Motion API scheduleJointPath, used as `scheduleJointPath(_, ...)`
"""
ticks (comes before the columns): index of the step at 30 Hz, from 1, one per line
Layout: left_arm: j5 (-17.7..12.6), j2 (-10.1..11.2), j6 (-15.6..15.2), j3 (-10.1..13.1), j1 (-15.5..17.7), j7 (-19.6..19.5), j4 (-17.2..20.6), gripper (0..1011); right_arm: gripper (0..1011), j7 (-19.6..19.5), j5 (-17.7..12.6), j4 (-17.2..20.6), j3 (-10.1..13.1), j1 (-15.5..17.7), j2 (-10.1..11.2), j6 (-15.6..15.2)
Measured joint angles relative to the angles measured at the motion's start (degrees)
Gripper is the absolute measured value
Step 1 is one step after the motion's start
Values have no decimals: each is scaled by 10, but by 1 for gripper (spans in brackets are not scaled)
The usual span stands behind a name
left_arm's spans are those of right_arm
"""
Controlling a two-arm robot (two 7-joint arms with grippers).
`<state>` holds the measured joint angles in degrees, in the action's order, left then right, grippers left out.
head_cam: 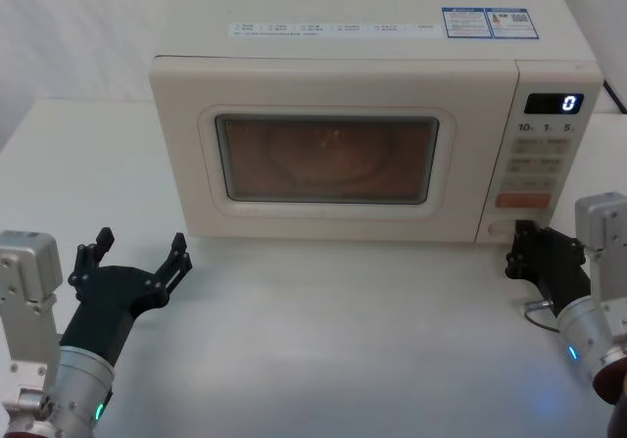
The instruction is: Press the button to open the microwave door with one hand; close the microwave door with the other hand.
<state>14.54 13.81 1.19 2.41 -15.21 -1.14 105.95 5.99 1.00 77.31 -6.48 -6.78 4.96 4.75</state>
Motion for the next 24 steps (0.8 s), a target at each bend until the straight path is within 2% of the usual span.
scheduleJointPath(10,0,0,0,0,0,0,0,1001,0,4,0,2,1,2,4,-1)
scheduleJointPath(24,0,0,0,0,0,0,0,1001,0,10,1,-3,-10,-5,6,0)
